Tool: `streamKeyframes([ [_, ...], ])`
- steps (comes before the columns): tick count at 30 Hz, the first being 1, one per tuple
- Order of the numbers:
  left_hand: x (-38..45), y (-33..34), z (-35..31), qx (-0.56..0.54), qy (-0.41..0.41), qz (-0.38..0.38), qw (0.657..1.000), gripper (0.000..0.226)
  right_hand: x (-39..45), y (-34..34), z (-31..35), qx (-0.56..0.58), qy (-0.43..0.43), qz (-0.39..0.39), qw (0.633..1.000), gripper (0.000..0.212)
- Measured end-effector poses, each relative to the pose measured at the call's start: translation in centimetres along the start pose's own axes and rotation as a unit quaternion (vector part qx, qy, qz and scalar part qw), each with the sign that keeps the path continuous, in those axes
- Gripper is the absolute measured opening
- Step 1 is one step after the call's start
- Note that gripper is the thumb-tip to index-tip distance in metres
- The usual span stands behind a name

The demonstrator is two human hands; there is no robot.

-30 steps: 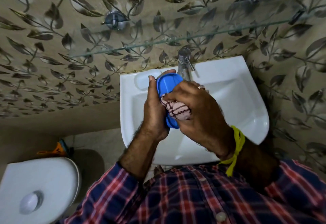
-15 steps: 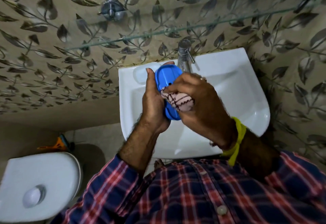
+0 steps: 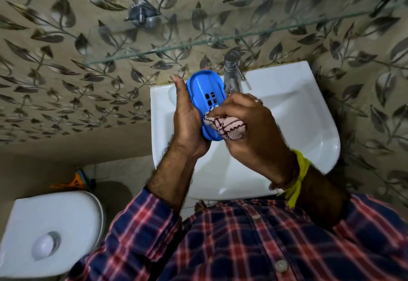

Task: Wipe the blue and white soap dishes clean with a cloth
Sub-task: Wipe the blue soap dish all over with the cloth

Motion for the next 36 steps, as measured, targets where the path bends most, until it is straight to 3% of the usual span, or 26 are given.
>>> streamKeyframes([
  [3,-0.1,0.0,-1.1,0.006,0.04,0.007,0.999,0.09,-1.1,0.8,0.3,-0.022,-0.026,0.054,0.998,0.033],
  [7,0.0,0.3,-1.4,0.002,0.052,0.006,0.999,0.083,-0.7,0.3,-0.5,-0.025,0.008,0.027,0.999,0.031],
  [12,0.2,0.6,-2.0,0.006,0.063,0.023,0.998,0.086,-1.7,0.6,-0.1,-0.06,-0.018,0.054,0.997,0.04],
  [17,0.2,0.5,-2.2,-0.002,0.06,0.014,0.998,0.089,-1.0,-0.4,-0.6,-0.067,0.03,0.0,0.997,0.03],
  [20,0.1,0.6,-3.0,-0.004,0.078,0.024,0.997,0.089,-1.3,0.1,0.1,-0.086,0.007,0.027,0.996,0.035],
  [24,-0.2,0.8,-2.8,-0.016,0.089,0.017,0.996,0.088,-0.7,-1.4,-1.1,-0.079,0.059,-0.037,0.994,0.027],
  [28,-0.4,0.8,-3.9,-0.033,0.109,0.047,0.992,0.089,-0.5,-0.5,-0.1,-0.083,0.017,0.001,0.996,0.027],
  [33,-0.5,1.3,-4.0,-0.033,0.12,0.042,0.991,0.09,0.1,-1.6,-0.6,-0.071,0.046,-0.055,0.995,0.02],
  [36,-0.3,1.2,-4.3,-0.039,0.12,0.052,0.991,0.091,-0.3,-0.5,0.6,-0.083,0.003,-0.013,0.997,0.028],
])
Point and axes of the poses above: each hand's wrist, its own x-axis towards the middle knuckle, its own y-axis out of the palm, z = x × y, the point moved 9 cm from there along x, towards the middle knuckle, and after that the axes turned 1 degree about z, right-handed, at the moved point
